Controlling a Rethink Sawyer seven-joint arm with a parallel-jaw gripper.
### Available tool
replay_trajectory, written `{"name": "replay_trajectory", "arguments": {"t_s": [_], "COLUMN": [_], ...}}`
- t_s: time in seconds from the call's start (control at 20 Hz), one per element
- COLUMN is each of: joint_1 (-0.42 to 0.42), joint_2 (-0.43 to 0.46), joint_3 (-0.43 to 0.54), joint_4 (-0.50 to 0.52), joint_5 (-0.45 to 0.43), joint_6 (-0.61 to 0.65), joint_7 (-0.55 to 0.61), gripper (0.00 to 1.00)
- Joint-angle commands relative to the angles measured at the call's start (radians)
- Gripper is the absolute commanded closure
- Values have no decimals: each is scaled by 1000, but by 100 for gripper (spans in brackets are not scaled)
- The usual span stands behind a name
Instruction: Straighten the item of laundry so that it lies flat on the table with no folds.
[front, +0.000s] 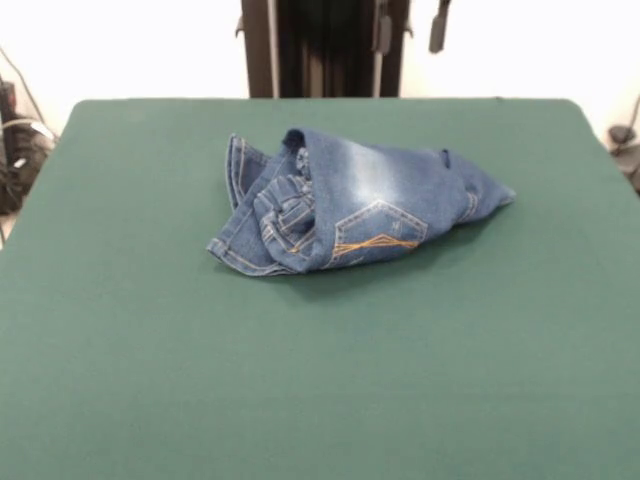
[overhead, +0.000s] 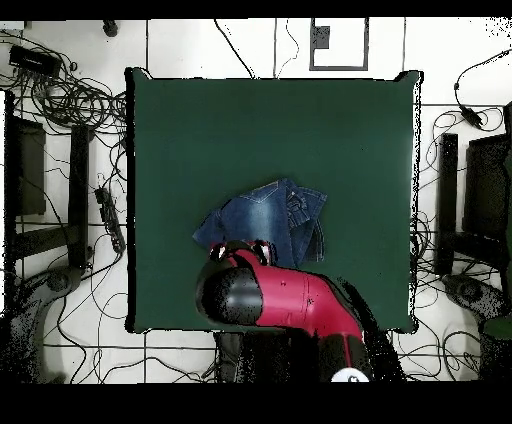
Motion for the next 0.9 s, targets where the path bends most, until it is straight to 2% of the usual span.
{"name": "replay_trajectory", "arguments": {"t_s": [0.05,0.2,0.35,0.5,0.65,0.9], "joint_1": [-40,-86,-146,-190,-199,-269], "joint_2": [122,126,88,61,79,84], "joint_3": [146,191,264,315,319,395], "joint_4": [-108,-119,-110,-122,-176,-209], "joint_5": [-75,-100,-140,-175,-233,-289], "joint_6": [-19,6,29,106,149,187], "joint_7": [-24,-68,-135,-195,-223,-267], "gripper": [0,0,0,0,0,0]}}
